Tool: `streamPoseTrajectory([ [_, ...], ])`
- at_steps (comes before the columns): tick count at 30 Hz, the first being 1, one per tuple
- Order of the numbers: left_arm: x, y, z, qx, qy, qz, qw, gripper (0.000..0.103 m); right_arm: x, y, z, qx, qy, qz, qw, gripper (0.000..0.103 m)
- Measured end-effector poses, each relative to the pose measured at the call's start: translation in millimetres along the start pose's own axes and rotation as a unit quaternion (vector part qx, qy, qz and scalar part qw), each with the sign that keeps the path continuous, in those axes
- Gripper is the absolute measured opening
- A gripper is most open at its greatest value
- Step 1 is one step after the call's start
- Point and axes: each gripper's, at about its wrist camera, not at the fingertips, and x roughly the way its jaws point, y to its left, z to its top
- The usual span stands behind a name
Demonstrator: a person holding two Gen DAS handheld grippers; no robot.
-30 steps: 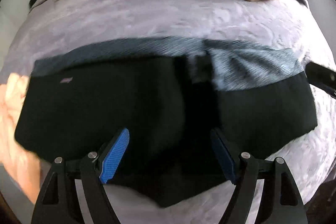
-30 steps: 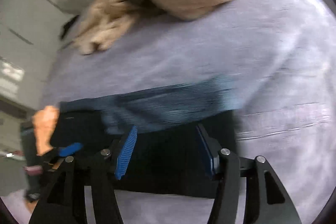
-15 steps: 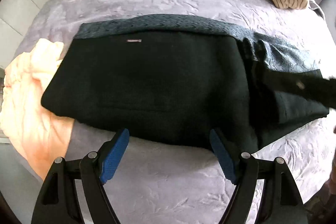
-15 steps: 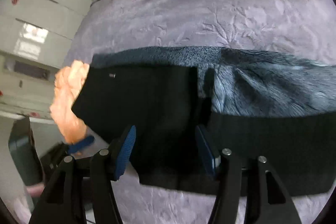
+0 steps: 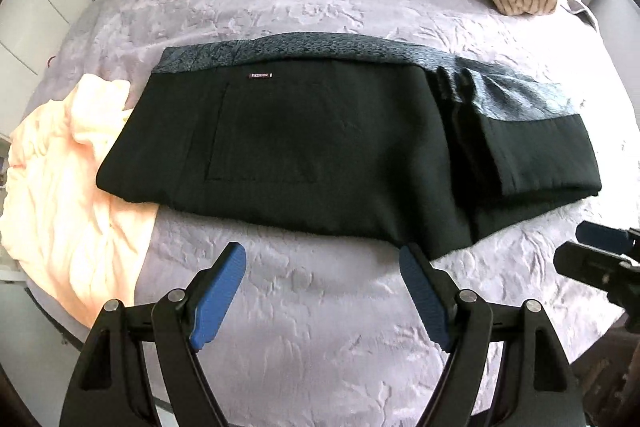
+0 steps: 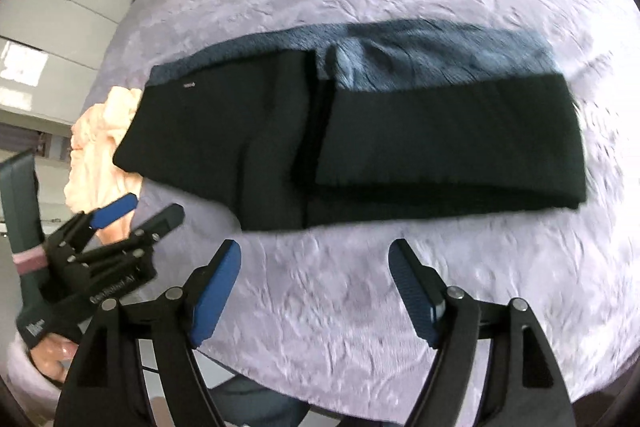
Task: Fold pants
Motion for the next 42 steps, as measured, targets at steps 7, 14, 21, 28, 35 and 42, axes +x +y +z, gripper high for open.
streamPoseTrajectory([
  [7,-8.8,-5.6,-7.7,0.015,-0.002,-0.008,0.9998,0.08,-14.1,-2.8,-12.1,0.012,-0.021,-0.031,0.999,0.093],
  [14,-15.0,-8.4,-9.6,0.041,-0.009,-0.017,0.999,0.08,-26.2,4.7,-13.7,0.007,-0.058,-0.076,0.995,0.103],
  [21,-12.6,-3.7,-8.9,0.059,-0.01,-0.031,0.9977,0.08,-20.5,11.7,-24.0,0.03,-0.048,-0.103,0.993,0.103],
  [28,-17.0,-8.3,-7.0,0.065,-0.019,-0.037,0.997,0.08,-31.2,9.4,-36.3,0.043,-0.062,-0.131,0.989,0.103],
  [35,-27.5,-23.2,-11.8,0.064,-0.033,-0.027,0.997,0.08,-42.6,2.4,-43.8,0.032,-0.074,-0.141,0.987,0.103],
  [42,-42.4,-43.0,-30.5,0.061,-0.039,-0.011,0.9973,0.08,-56.2,-9.7,-59.3,0.019,-0.076,-0.126,0.989,0.103],
])
